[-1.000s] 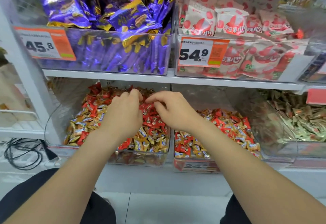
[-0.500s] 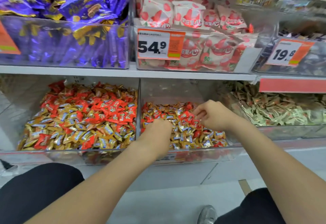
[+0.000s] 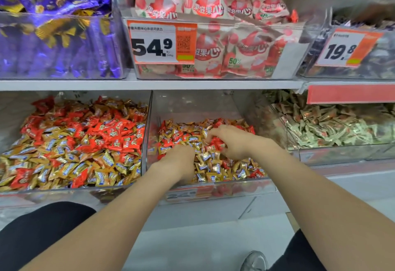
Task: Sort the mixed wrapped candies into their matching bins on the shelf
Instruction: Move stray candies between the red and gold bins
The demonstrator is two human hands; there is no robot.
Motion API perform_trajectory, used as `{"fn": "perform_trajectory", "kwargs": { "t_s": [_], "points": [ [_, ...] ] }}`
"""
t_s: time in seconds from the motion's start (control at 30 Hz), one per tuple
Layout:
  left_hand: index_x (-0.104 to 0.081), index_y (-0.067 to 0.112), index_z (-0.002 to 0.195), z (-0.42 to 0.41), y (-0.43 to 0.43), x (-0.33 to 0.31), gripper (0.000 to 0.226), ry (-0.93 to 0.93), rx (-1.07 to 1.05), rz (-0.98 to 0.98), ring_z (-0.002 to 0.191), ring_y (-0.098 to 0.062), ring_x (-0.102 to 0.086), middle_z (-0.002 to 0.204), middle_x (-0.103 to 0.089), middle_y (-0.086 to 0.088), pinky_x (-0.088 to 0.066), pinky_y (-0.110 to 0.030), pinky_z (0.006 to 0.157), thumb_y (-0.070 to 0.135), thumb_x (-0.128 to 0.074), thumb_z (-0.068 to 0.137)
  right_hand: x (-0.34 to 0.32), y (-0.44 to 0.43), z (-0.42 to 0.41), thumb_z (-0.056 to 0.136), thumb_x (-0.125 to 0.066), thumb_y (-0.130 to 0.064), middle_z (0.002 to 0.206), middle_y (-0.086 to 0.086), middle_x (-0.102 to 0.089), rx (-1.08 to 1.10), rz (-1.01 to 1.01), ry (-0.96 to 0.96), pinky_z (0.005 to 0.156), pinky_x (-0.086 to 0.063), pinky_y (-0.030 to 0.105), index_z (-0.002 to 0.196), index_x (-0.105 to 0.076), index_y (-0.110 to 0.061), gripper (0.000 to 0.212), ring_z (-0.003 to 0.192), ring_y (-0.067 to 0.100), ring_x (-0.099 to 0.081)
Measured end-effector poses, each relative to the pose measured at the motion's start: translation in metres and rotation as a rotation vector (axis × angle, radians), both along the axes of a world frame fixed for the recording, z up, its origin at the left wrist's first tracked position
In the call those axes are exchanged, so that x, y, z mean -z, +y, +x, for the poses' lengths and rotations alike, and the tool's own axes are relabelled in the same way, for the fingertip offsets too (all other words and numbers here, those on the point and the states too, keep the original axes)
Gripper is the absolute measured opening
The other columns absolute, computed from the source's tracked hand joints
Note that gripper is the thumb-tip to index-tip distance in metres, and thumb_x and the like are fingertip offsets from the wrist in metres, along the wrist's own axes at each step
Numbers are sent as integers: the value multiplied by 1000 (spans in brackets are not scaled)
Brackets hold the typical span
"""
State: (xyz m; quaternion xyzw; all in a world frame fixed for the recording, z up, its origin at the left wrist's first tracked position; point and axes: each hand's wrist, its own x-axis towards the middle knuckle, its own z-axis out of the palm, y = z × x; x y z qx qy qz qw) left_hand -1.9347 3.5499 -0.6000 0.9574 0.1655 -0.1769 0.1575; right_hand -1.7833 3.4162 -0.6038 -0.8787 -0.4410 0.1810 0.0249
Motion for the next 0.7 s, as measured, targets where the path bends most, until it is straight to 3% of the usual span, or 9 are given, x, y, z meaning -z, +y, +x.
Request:
{"fn": "perform_trajectory", "kwargs": {
  "t_s": [0.13, 0.23, 0.3, 0.37, 0.43, 0.53, 0.63, 0.7],
  "points": [
    [-62, 9, 95, -1, 10, 6, 27, -165, 0, -103, 82, -32, -58, 95, -61, -10, -48, -40, 62, -12, -62, 79, 0, -17, -1, 101, -57, -7, 100, 1, -66, 91, 109, -3, 76, -56, 40, 128, -62, -24, 32, 87, 21, -65],
    [-59, 16, 108, 1, 8, 6, 40, -239, 10, -130, 93, -25, -57, 103, -55, -6, -55, -40, 72, -8, -68, 77, -7, -31, -4, 109, -54, -22, 82, 0, -65, 152, 249, 113, 52, -45, 21, 124, -59, -26, 16, 55, 4, -59],
    [-57, 18, 116, 5, 1, 5, 45, -289, 26, -120, 101, -24, -53, 109, -49, -5, -53, -41, 82, 2, -73, 77, -15, -38, -6, 109, -51, -23, 72, 0, -56, 238, 339, 236, 55, -40, 27, 113, -59, -21, 9, 54, 11, -49],
    [-57, 21, 121, 13, -9, 2, 46, -376, 43, -156, 107, -25, -50, 114, -47, -3, -49, -38, 90, 7, -72, 80, -24, -45, -9, 105, -49, -20, 70, 1, -44, 352, 415, 347, 56, -33, 33, 94, -52, -13, 13, 57, 17, -38],
    [-58, 18, 130, 22, -17, 1, 43, -453, 94, -170, 115, -24, -52, 125, -50, -5, -44, -32, 97, 10, -68, 90, -31, -50, -10, 99, -47, -27, 66, -2, -36, 446, 456, 365, 54, -26, 31, 82, -43, -17, 20, 57, 17, -30],
    [-56, 13, 140, 40, -23, 2, 49, -446, 188, -112, 127, -26, -54, 136, -57, -8, -45, -37, 107, 36, -68, 98, -32, -58, -7, 106, -44, -54, 56, -4, -38, 334, 379, 85, 55, -29, 33, 67, -41, -19, 52, 52, 14, -36],
    [-64, 15, 132, 55, -22, 6, 55, -309, 259, -35, 117, -28, -60, 124, -67, -7, -50, -39, 94, 53, -72, 93, -23, -61, 2, 108, -48, -44, 49, -5, -52, 240, 313, -17, 59, -48, 35, 59, -52, -8, 61, 45, 11, -48],
    [-71, 16, 113, 62, -22, 9, 44, -269, 256, -28, 102, -26, -63, 105, -69, -3, -50, -36, 82, 50, -80, 87, -16, -62, 6, 106, -55, -25, 54, -9, -65, 190, 264, 6, 61, -51, 30, 70, -71, -5, 44, 48, 2, -59]
  ]
}}
